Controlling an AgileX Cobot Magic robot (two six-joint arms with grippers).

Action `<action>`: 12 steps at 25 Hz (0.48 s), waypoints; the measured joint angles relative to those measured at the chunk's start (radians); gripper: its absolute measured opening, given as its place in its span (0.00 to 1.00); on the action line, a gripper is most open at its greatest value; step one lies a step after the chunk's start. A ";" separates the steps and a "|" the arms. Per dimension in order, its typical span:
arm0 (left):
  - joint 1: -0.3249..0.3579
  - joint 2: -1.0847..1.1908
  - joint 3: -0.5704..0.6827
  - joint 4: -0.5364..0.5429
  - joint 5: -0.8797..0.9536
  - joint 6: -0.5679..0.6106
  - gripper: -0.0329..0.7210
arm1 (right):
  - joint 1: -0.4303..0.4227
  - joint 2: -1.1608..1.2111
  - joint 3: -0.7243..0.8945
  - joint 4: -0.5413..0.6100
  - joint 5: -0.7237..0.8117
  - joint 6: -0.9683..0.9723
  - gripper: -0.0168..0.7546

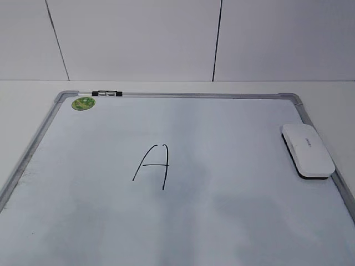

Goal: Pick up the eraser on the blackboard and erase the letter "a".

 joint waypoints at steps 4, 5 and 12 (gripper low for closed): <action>0.005 0.000 0.000 0.000 0.000 0.000 0.38 | 0.000 0.000 0.000 0.000 0.000 0.000 0.79; 0.005 0.000 0.000 0.000 0.000 0.000 0.38 | 0.000 0.000 0.000 0.000 0.000 0.000 0.79; 0.005 0.000 0.000 0.000 0.000 0.000 0.38 | 0.000 0.000 0.000 0.000 0.000 0.000 0.79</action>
